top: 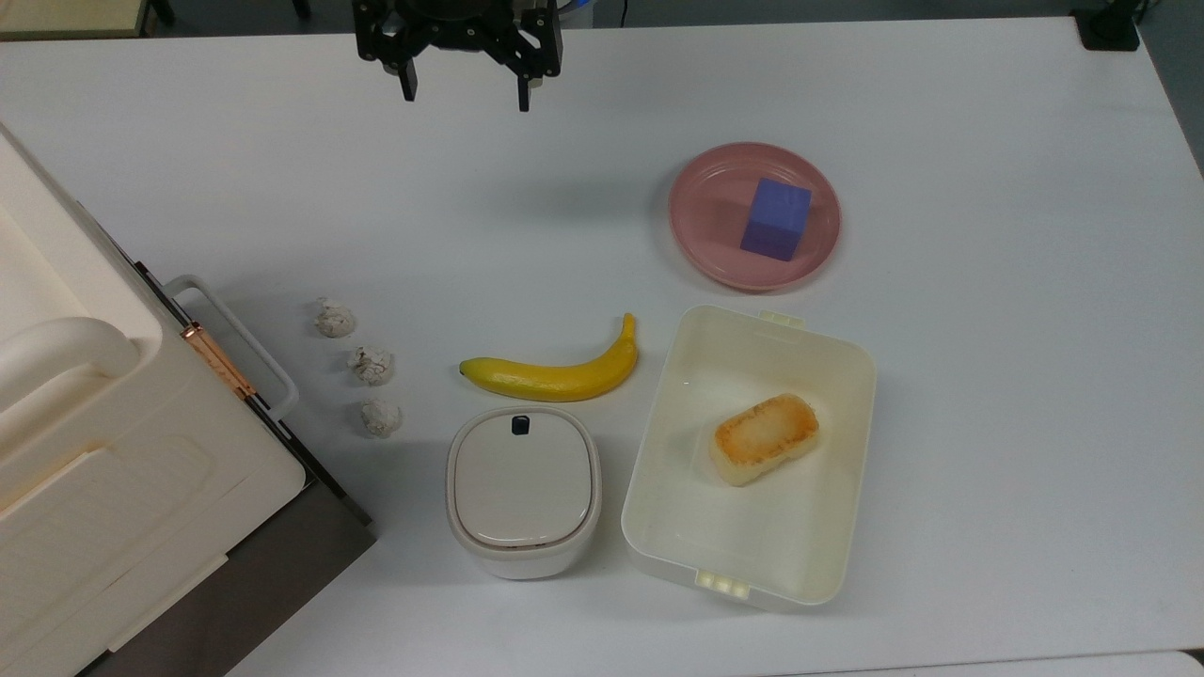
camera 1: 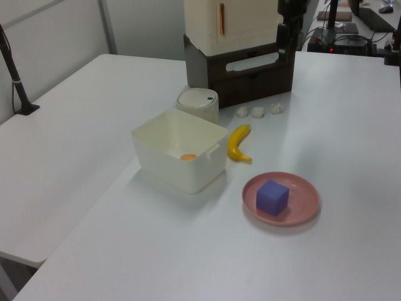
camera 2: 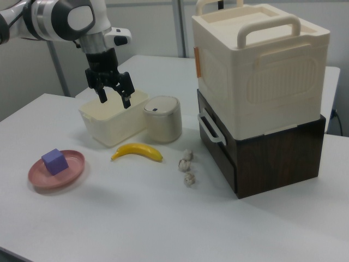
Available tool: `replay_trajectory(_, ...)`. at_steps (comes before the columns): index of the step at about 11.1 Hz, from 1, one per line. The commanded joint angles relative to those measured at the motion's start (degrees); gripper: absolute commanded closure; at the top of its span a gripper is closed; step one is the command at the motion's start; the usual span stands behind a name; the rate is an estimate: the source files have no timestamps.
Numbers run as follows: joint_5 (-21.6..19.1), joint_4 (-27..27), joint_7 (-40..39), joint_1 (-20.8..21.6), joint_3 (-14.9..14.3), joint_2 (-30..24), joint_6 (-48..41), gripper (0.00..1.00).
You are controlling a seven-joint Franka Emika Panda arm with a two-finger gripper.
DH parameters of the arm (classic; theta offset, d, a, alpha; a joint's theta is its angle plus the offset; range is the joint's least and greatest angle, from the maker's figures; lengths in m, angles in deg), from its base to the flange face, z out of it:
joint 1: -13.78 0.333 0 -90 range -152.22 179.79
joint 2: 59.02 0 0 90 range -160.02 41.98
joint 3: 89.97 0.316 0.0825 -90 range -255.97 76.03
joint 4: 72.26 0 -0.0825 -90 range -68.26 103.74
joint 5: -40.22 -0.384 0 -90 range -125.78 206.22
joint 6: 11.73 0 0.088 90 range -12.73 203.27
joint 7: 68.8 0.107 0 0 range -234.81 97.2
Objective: Put the cube on the table
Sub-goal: 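Move the open gripper over the purple cube on the pink plate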
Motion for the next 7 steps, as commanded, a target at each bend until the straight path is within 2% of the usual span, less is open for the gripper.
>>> replay_trajectory(1,-0.9,0.5,-0.7,-0.2,0.8,-0.9,-1.9,0.00)
replay_trajectory(4,-1.1,0.9,-0.5,0.2,1.4,-0.9,-1.8,0.00)
replay_trajectory(7,-2.5,2.9,3.3,2.6,2.3,-0.8,-1.8,0.00)
